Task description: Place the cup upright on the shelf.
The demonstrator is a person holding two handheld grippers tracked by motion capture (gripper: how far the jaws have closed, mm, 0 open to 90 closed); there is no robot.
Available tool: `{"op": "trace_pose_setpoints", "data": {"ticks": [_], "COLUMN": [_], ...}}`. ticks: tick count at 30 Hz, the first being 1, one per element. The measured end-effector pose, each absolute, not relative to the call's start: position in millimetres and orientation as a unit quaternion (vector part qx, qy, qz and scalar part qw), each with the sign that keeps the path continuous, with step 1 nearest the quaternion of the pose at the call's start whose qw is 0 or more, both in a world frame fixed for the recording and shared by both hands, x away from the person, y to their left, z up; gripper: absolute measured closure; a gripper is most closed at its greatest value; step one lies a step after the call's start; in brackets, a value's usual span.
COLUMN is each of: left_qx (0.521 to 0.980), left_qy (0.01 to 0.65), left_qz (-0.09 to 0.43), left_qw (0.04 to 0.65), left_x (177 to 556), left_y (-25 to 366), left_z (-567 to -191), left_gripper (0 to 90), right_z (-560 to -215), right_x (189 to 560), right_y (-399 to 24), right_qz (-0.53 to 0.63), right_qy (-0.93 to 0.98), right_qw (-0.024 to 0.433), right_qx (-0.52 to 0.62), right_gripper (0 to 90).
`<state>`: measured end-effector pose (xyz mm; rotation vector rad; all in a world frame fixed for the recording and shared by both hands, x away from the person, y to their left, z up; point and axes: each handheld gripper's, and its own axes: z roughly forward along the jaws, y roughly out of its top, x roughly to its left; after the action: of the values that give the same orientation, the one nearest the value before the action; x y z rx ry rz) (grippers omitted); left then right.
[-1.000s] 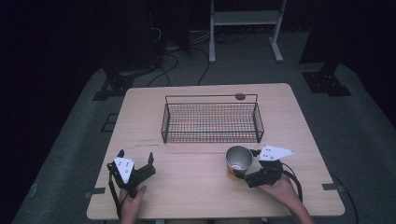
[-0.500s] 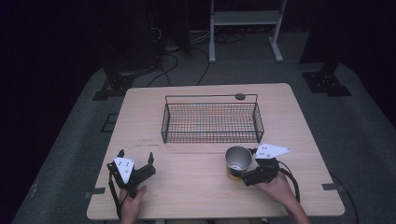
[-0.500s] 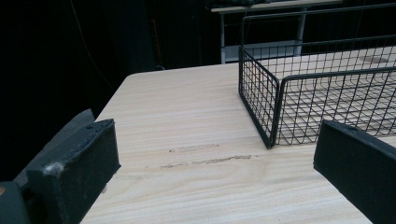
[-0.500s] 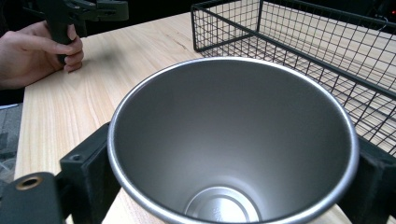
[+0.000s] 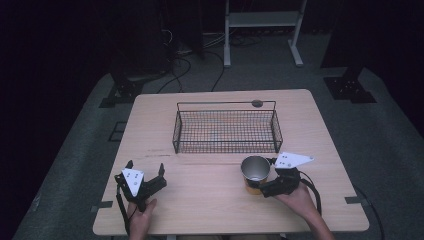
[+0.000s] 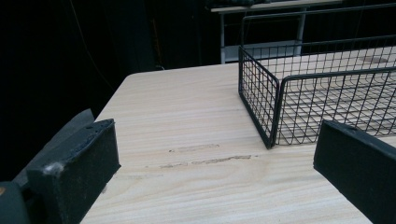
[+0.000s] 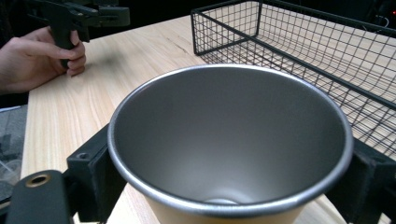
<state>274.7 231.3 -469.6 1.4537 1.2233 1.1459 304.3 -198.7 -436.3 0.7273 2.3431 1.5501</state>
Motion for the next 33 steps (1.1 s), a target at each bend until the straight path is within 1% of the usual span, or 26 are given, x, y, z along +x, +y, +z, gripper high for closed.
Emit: {"op": "trace_pose_setpoints", "data": {"ticks": [3, 17, 33], "left_qx": [0.587, 0.587, 0.586], "left_qy": [0.493, 0.494, 0.494], "left_qz": [0.463, 0.462, 0.461], "left_qw": [0.445, 0.445, 0.446], "left_x": [275, 275, 275], "left_y": [231, 231, 232], "left_z": [-470, -470, -470], "left_gripper": [0.0, 0.0, 0.0], "right_z": [-433, -414, -391], "right_x": [306, 313, 331], "right_y": [-201, -205, -206], "right_qz": [0.537, 0.557, 0.565], "right_qy": [0.798, 0.786, 0.782], "right_qw": [0.111, 0.102, 0.090], "right_qx": [0.252, 0.249, 0.248], "right_gripper": [11.9, 11.9, 11.9]}}
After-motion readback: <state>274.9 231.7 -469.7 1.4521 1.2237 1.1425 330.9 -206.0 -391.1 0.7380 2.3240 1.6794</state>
